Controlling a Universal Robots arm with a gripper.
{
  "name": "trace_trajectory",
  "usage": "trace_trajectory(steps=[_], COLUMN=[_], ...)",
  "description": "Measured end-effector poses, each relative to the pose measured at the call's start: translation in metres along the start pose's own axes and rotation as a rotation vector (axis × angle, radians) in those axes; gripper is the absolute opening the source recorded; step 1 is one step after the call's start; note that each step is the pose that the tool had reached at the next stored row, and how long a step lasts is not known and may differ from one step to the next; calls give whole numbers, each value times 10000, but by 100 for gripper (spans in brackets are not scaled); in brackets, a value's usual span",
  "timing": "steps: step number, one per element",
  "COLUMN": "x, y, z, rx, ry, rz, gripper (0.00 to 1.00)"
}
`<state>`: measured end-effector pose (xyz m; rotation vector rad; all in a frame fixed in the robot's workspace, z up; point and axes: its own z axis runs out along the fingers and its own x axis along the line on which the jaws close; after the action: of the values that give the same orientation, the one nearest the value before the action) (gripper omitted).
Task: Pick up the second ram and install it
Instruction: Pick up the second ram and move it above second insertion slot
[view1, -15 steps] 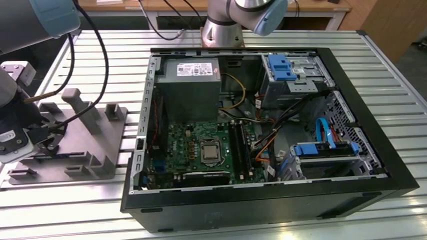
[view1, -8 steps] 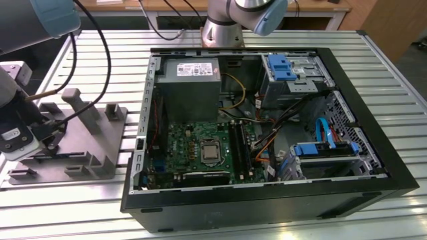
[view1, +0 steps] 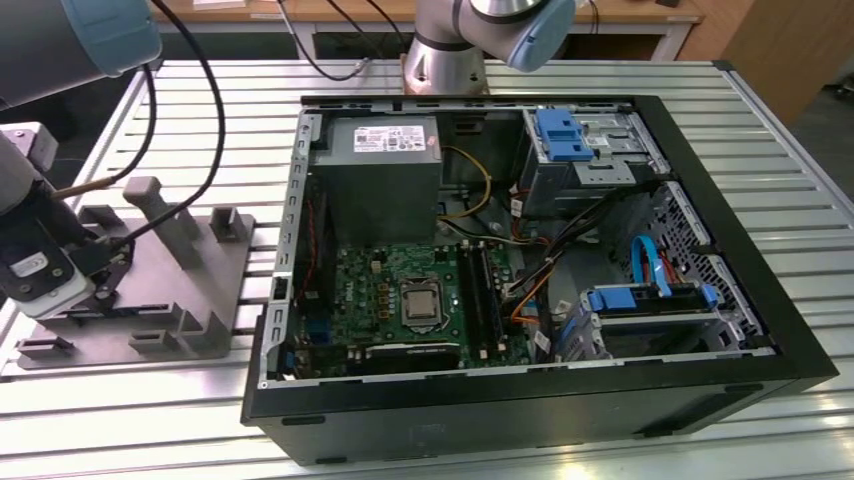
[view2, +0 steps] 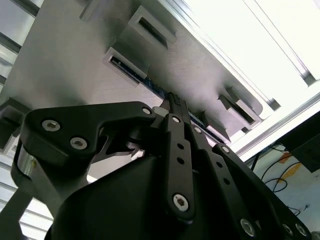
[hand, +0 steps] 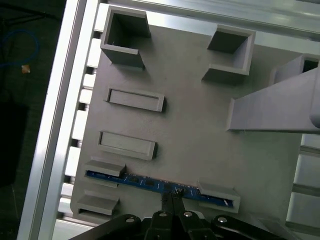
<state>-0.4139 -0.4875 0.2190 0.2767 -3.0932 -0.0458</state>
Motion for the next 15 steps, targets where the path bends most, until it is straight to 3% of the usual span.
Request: trace_trajectory(steps=[15], x=[0], y=[0], z=[0], rx=[33], ry=[32], rz=[-1002], gripper=[10])
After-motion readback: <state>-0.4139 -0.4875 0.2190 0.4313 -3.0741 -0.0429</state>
